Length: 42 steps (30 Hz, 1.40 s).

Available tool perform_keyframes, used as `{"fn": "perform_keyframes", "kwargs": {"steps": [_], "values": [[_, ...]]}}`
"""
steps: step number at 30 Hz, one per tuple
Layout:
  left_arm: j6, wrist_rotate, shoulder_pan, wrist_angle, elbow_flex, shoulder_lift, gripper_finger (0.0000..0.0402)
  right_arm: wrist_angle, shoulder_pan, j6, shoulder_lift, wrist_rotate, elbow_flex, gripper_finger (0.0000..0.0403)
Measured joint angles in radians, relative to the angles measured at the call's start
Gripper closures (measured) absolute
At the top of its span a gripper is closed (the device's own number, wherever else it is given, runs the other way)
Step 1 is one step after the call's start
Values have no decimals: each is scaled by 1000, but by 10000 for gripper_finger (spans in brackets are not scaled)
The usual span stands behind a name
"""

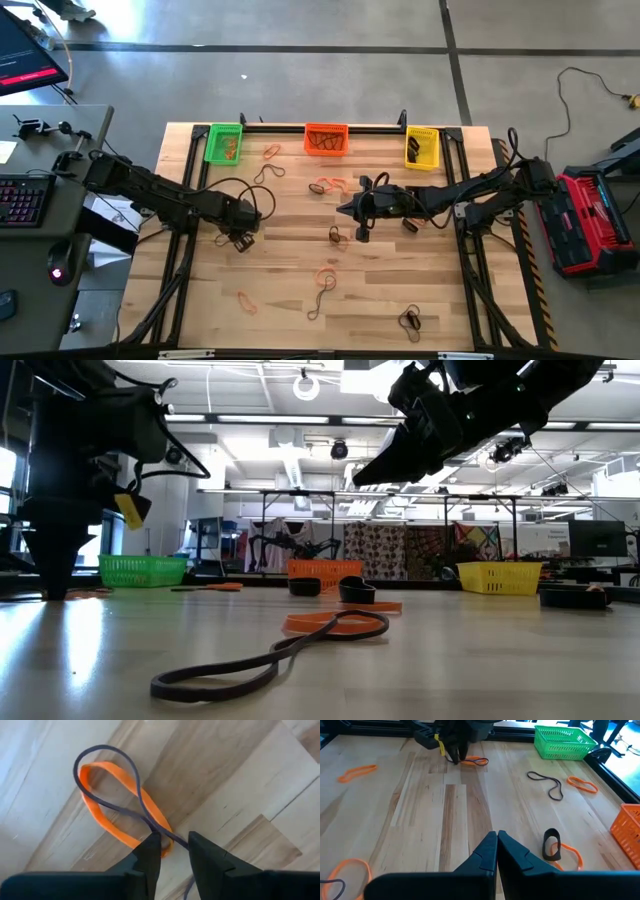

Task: Sort rubber bands into baskets
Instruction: Put the middle left blue rubber band into the orange bin

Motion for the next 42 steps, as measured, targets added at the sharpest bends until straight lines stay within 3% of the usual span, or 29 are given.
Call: {"fn": "perform_keyframes", "kwargs": {"steps": [9, 22, 27, 37, 42], "values": [[113, 4, 0, -26, 55, 5, 396, 0, 0, 0, 0, 1, 0, 402], [226, -1, -4, -51, 117, 3, 401, 3, 0, 0, 0, 3, 0, 402], [312, -3, -19, 27, 121, 3, 401, 106, 2, -26, 44, -44, 0, 399], [387, 39, -32, 270, 121, 3, 401, 460, 33, -87, 265, -62, 0, 309], [404, 85, -23, 383, 121, 3, 401, 486, 33, -89, 332, -62, 44, 271]]}}
